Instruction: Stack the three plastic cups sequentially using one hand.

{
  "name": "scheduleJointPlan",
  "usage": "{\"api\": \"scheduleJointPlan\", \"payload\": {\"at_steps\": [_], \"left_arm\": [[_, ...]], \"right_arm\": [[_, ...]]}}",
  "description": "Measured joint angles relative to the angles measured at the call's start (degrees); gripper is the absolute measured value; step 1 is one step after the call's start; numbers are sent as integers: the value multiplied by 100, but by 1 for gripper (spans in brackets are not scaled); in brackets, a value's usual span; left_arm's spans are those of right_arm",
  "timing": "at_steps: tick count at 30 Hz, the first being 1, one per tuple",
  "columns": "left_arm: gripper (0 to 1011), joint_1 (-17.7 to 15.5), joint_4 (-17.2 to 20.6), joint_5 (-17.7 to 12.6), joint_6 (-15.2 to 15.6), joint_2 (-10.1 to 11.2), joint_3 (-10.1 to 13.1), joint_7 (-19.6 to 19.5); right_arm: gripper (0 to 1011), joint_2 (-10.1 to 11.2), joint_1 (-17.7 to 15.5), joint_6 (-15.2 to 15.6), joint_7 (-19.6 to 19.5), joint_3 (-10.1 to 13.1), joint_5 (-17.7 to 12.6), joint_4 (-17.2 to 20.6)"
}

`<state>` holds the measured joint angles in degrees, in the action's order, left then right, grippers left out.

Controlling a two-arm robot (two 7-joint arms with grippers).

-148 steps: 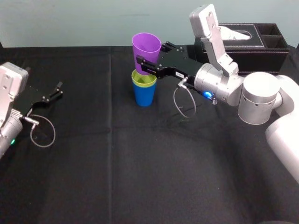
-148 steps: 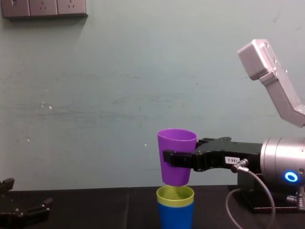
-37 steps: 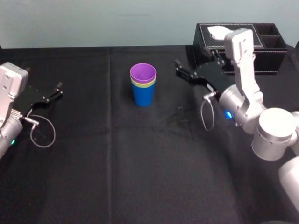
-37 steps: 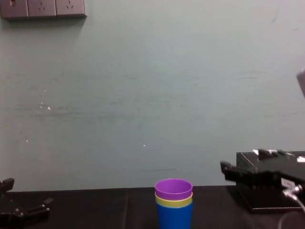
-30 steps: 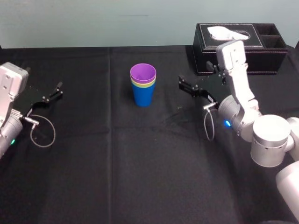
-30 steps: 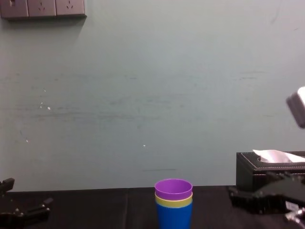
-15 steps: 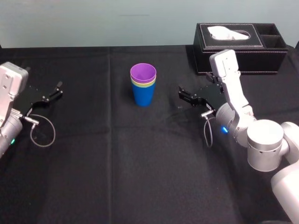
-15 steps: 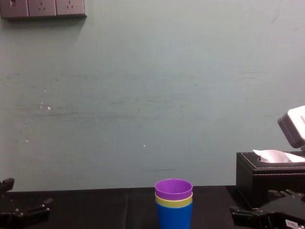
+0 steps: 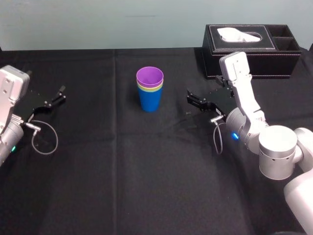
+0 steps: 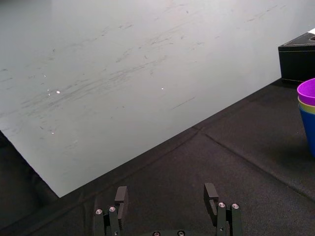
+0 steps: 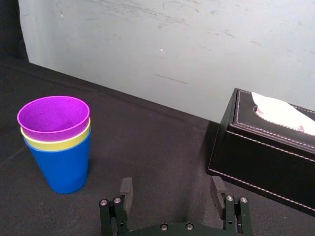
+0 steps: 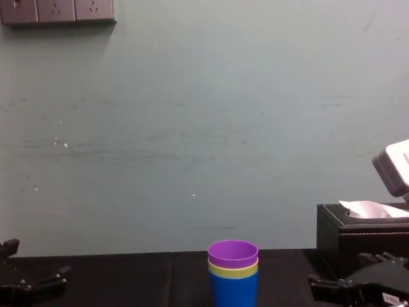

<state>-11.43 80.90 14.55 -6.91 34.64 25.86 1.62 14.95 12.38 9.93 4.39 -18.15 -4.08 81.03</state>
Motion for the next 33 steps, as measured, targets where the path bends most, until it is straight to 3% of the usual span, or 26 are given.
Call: {"api": "scheduleJointPlan", "payload": {"at_steps": [33], "left_arm": [[1010, 0, 0, 0, 0, 0, 0, 0]], "right_arm": [[1000, 5, 0, 0, -6, -1, 0, 10]]}}
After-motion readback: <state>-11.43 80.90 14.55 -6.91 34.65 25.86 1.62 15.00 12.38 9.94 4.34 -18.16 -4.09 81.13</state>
